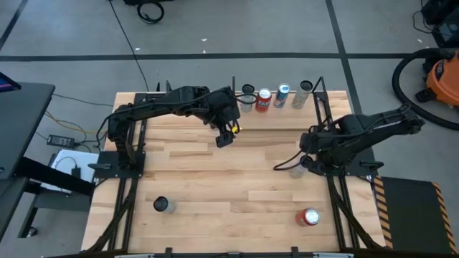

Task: Place canned beverage on shelf
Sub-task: Put the white yellow soda can on the shelf aligned with the other white yellow soda can

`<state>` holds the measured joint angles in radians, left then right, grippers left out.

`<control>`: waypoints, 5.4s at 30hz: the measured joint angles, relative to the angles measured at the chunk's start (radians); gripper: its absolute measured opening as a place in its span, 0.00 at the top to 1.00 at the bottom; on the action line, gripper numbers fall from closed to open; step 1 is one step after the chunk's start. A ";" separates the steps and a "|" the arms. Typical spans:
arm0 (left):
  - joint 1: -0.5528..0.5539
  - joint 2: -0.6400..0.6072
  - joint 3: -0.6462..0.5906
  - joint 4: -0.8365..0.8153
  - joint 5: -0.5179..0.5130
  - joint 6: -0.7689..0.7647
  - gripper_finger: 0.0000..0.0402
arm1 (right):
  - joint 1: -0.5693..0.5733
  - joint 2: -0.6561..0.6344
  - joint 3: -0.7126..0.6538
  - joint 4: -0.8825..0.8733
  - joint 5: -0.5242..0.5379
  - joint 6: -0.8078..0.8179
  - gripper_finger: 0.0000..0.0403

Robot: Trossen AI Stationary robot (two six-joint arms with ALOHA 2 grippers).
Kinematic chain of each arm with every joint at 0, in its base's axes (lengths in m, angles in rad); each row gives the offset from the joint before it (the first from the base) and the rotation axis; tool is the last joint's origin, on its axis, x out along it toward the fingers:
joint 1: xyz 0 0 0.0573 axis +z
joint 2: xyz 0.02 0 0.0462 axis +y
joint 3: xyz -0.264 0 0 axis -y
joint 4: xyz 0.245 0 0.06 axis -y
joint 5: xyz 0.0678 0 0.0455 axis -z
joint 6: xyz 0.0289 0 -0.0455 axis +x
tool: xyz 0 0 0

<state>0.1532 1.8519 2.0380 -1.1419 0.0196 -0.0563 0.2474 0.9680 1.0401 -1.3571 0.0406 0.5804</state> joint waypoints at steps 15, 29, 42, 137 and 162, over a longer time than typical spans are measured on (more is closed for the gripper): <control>0.000 0.000 0.000 -0.003 0.000 0.000 0.11 | 0.018 0.029 -0.083 0.014 0.002 0.028 0.07; 0.000 0.000 0.000 -0.004 0.000 0.014 0.11 | 0.018 0.029 -0.169 0.104 -0.001 0.049 0.07; 0.000 0.000 0.000 0.007 0.000 0.028 0.11 | 0.018 0.029 -0.168 0.110 0.012 0.045 0.32; 0.000 0.000 0.000 -0.068 0.000 0.069 0.11 | -1.311 0.394 0.286 -0.031 -0.188 -1.236 0.23; 0.000 0.000 0.000 -0.067 0.000 0.069 0.11 | -1.303 0.285 0.286 0.042 -0.189 -1.069 0.22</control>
<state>0.1535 1.8519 2.0380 -1.2087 0.0200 0.0124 -1.0553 1.2532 1.3262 -1.3155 -0.1488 -0.4885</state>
